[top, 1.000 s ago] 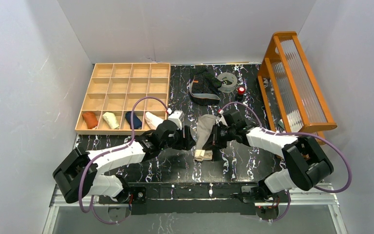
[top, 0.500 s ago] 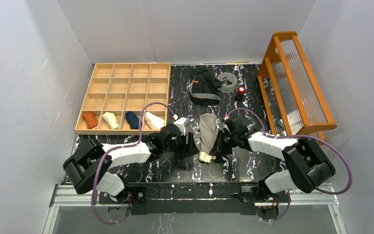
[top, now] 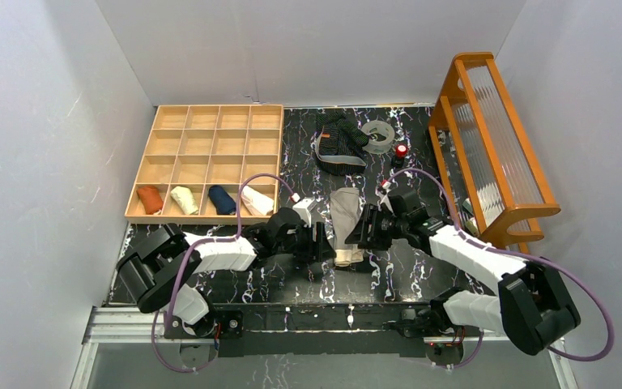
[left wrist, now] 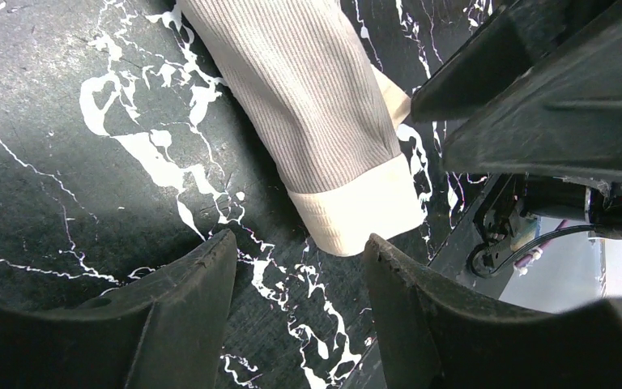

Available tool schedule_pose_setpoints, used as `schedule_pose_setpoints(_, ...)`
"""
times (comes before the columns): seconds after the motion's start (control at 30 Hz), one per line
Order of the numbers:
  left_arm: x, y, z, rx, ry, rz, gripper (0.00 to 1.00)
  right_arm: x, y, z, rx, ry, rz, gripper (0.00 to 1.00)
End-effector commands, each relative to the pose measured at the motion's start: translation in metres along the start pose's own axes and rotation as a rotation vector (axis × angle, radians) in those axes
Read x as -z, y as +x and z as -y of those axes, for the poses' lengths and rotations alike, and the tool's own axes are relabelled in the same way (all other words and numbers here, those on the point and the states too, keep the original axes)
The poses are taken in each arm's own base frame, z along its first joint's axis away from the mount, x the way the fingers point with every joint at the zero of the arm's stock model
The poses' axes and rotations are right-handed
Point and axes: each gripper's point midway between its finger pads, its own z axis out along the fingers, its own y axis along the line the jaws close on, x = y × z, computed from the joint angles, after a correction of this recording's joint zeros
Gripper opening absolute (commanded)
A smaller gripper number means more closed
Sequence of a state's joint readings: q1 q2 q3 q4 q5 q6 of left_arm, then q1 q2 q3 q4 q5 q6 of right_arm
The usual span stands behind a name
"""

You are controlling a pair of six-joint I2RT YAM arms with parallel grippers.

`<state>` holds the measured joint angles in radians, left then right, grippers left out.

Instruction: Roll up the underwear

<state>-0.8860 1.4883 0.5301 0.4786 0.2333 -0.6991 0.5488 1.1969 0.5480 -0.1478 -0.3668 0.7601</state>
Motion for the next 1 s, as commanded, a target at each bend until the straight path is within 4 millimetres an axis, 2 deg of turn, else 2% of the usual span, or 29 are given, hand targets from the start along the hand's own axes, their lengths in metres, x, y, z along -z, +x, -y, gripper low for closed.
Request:
schedule_pose_setpoints(0.0, -0.003, -0.002, 0.004, -0.002, 0.024, 0.003, 0.57, 0.01, -0.013, 0.005, -0.014, 0.018, 0.037, 0.63)
schedule_pose_setpoints(0.1, -0.004, -0.002, 0.005, -0.001, 0.026, 0.0, 0.57, 0.008, -0.016, 0.015, -0.051, 0.007, 0.021, 0.73)
schedule_pose_setpoints(0.2, -0.005, -0.001, 0.004, -0.002, 0.024, -0.003, 0.57, 0.003, -0.016, 0.016, -0.068, -0.053, -0.011, 0.79)
schedule_pose_setpoints(0.33, -0.007, -0.002, 0.005, 0.003, 0.031, 0.002, 0.57, -0.006, -0.01, 0.012, -0.079, -0.119, -0.079, 0.8)
schedule_pose_setpoints(0.47, -0.012, -0.001, 0.003, 0.01, 0.03, -0.004, 0.57, -0.014, 0.001, 0.023, -0.108, -0.103, -0.116, 0.78)
schedule_pose_setpoints(0.63, -0.017, 0.004, 0.001, 0.02, 0.037, -0.022, 0.57, -0.023, 0.019, 0.04, -0.153, -0.08, -0.168, 0.69)
schedule_pose_setpoints(0.9, -0.023, 0.015, -0.006, 0.039, 0.024, -0.055, 0.51, -0.032, 0.033, 0.059, -0.2, -0.044, -0.193, 0.45)
schedule_pose_setpoints(0.97, -0.023, 0.02, -0.011, 0.045, 0.009, -0.066, 0.5, -0.034, 0.035, 0.063, -0.214, -0.03, -0.193, 0.44)
